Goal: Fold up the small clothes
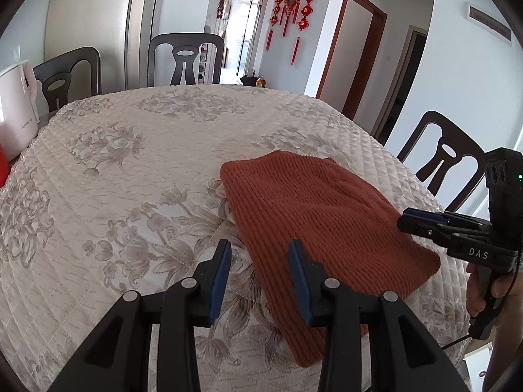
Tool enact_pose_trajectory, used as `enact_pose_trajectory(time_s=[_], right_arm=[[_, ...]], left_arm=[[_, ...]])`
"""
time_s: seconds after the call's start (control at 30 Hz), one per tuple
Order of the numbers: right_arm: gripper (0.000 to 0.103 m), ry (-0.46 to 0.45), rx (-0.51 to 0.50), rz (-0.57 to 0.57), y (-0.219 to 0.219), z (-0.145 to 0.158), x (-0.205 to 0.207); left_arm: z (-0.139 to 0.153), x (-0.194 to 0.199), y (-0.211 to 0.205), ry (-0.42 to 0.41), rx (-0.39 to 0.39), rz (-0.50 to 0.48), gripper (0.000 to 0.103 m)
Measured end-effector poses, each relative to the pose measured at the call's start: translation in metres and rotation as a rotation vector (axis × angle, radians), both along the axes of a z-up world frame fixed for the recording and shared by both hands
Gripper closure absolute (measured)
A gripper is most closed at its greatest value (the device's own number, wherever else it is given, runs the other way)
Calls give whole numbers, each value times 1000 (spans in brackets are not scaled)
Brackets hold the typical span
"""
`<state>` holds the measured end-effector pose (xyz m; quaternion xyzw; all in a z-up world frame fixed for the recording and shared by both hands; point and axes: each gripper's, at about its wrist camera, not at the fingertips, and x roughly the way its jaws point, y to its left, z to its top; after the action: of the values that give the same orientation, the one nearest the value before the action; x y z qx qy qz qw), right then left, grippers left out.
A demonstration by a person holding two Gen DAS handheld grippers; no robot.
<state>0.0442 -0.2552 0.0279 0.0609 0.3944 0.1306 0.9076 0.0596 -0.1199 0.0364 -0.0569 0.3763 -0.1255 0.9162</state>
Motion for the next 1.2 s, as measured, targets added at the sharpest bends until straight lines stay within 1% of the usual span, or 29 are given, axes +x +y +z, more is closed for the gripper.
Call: enact_pose_trajectory(time_s=[0.13,0.17,0.23,0.27,0.3,0.33,0.37,0.4,0.47,0.57,0.63,0.67,0.77,0.83,0.87,0.93,0.97,1.03,1.1,1.2], right_arm=[[65,17,5,-14,-4,-5,6],[65,25,23,-15,-7,-8,8],[60,45,65,-23,-13,-12,12],[56,55,85,-31,-16,-14,13],[53,64,113,-37,-20,-17,15],[53,78,153,-38,-24,-20,16],[53,95,191,-38,-29,-24,18],[49,104,211,-41,-30,-25,19],[49,110,261,-38,-35,-27,21],[49,112,289,-33,-37,-28,22],[49,119,288,-31,-34,-27,22],[49,123,290,-28,-34,-26,22],[49,121,288,-3,-31,-26,19],[50,125,306,6,-32,-28,21],[52,127,318,9,-32,-29,25],[60,144,342,11,-32,-31,33],[65,145,345,16,-31,-31,33],[69,134,324,18,-27,-27,32],[72,125,325,15,-27,-23,29],[73,106,338,15,-25,-15,26]], left_arm=[[1,6,-1,-2,1,-2,64],[0,8,-2,-1,-2,-3,64],[-2,12,-2,4,-10,-8,64],[-3,13,-2,6,-16,-11,63],[-5,15,-2,11,-24,-14,61],[-7,17,-1,19,-36,-15,59],[-10,19,0,27,-52,-16,55],[-12,21,2,37,-69,-19,53],[-18,25,6,57,-111,-22,48],[-28,32,12,104,-203,-29,44],[-33,35,16,131,-259,-29,43],[-33,34,17,130,-268,-25,43],[-34,26,12,133,-269,-38,43],[-34,22,9,127,-261,-42,43],[-34,24,8,129,-259,-46,43],[-34,31,5,139,-262,-63,44],[-33,34,2,135,-250,-70,44],[-31,38,-2,133,-220,-80,47],[-29,40,-1,140,-230,-79,58],[-21,36,6,121,-247,-76,67]])
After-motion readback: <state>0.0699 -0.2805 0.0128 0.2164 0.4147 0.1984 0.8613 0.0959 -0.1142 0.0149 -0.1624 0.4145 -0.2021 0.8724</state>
